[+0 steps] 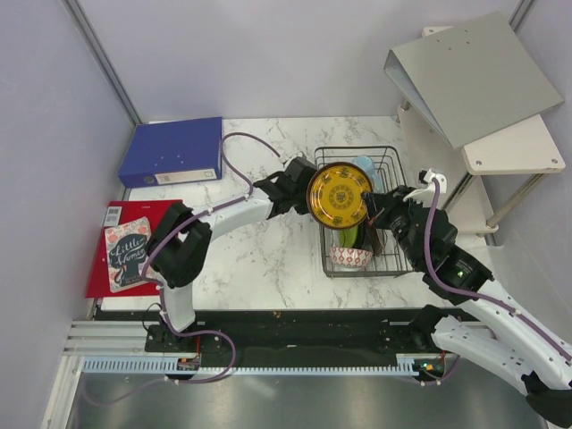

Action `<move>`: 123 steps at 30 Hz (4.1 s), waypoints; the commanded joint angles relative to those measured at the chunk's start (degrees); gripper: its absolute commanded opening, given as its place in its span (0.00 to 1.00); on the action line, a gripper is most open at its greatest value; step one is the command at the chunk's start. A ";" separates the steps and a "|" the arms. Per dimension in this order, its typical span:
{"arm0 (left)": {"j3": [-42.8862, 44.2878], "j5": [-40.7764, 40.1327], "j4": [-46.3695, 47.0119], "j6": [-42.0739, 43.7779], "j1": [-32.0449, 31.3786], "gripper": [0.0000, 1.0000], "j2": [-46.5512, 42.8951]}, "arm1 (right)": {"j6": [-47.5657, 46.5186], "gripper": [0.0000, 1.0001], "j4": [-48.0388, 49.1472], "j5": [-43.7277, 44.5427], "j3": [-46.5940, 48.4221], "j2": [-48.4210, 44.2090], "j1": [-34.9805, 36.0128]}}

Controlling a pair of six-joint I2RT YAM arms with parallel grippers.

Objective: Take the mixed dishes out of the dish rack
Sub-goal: Move the dish rack to the center of the board, then place the plate at the center of the board.

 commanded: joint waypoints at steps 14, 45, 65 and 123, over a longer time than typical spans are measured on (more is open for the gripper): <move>1.30 -2.76 -10.83 4.12 5.01 0.87 -8.79 | 0.01 0.00 -0.25 0.94 1.64 -2.24 -0.07; -32.09 0.74 10.49 15.89 6.50 0.91 -47.83 | 7.12 0.00 10.91 -19.62 4.71 19.91 -0.16; -34.91 0.31 13.84 14.84 6.50 0.02 -49.15 | 7.48 0.14 15.93 -24.29 0.85 19.74 -0.16; 25.74 8.92 -13.05 13.70 33.75 0.79 17.15 | -5.88 0.98 -3.23 -0.65 2.78 14.47 -0.16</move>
